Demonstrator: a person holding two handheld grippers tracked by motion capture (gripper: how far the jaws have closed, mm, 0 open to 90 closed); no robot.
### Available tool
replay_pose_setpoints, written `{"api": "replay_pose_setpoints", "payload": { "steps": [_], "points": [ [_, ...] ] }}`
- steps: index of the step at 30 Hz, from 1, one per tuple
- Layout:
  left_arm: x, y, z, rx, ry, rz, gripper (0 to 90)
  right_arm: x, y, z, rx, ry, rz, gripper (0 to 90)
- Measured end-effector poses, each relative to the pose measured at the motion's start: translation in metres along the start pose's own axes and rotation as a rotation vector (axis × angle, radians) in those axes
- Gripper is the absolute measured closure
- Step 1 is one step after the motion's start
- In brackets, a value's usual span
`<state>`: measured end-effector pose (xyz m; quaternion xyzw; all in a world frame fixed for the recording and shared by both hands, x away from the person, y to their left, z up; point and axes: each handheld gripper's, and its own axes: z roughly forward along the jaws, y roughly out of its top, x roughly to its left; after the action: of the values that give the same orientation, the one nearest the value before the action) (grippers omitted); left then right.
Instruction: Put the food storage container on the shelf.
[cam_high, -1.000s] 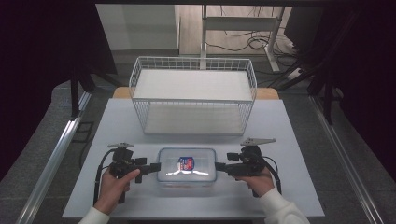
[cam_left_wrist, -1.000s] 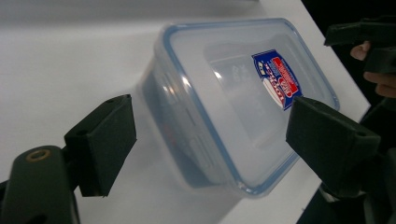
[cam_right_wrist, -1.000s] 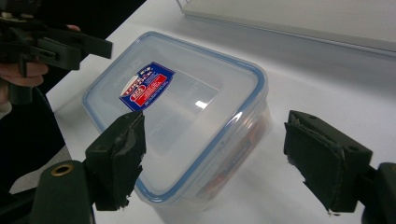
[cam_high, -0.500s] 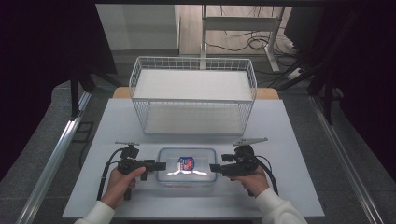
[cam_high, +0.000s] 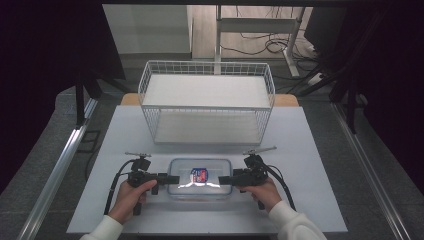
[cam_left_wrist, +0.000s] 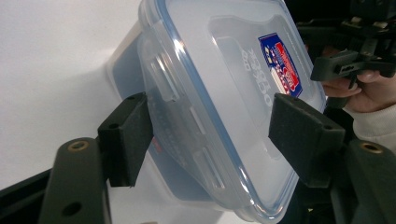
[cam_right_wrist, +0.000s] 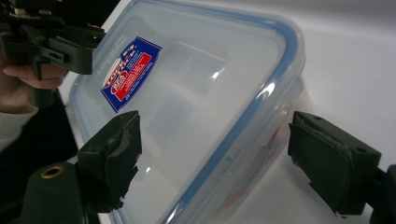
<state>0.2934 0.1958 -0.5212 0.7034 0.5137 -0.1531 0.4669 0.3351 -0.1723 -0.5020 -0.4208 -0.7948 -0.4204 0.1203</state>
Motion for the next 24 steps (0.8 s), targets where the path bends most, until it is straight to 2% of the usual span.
{"api": "replay_pose_setpoints", "payload": {
  "steps": [4, 6, 8, 11, 14, 15, 20, 24],
  "points": [
    [0.002, 0.000, -0.001, -0.004, -0.009, -0.005, 33.2, -0.004, -0.001, 0.001, 0.011, 0.039, 0.069, 21.8],
    [0.002, 0.000, -0.001, -0.006, -0.011, -0.009, 34.2, -0.005, -0.001, 0.000, 0.010, 0.041, 0.082, 23.2],
    [0.005, -0.002, -0.002, -0.021, -0.028, -0.028, 35.7, -0.007, -0.001, -0.004, 0.009, 0.060, 0.123, 31.1],
    [0.006, -0.002, -0.004, -0.033, -0.029, -0.031, 37.6, -0.008, -0.002, -0.009, -0.007, 0.073, 0.143, 39.8],
    [0.004, -0.003, -0.005, -0.044, -0.025, -0.030, 39.2, -0.008, -0.003, -0.011, -0.010, 0.080, 0.153, 42.1],
    [0.003, -0.004, -0.008, -0.056, -0.023, -0.032, 40.2, -0.008, -0.003, -0.013, -0.014, 0.088, 0.157, 46.1],
    [0.000, -0.007, -0.011, -0.067, -0.025, -0.035, 43.0, -0.004, -0.005, -0.016, -0.023, 0.091, 0.148, 48.6],
    [-0.007, -0.011, -0.015, -0.063, -0.008, -0.014, 43.8, -0.001, -0.007, -0.019, -0.035, 0.097, 0.153, 51.2]
  ]
}}
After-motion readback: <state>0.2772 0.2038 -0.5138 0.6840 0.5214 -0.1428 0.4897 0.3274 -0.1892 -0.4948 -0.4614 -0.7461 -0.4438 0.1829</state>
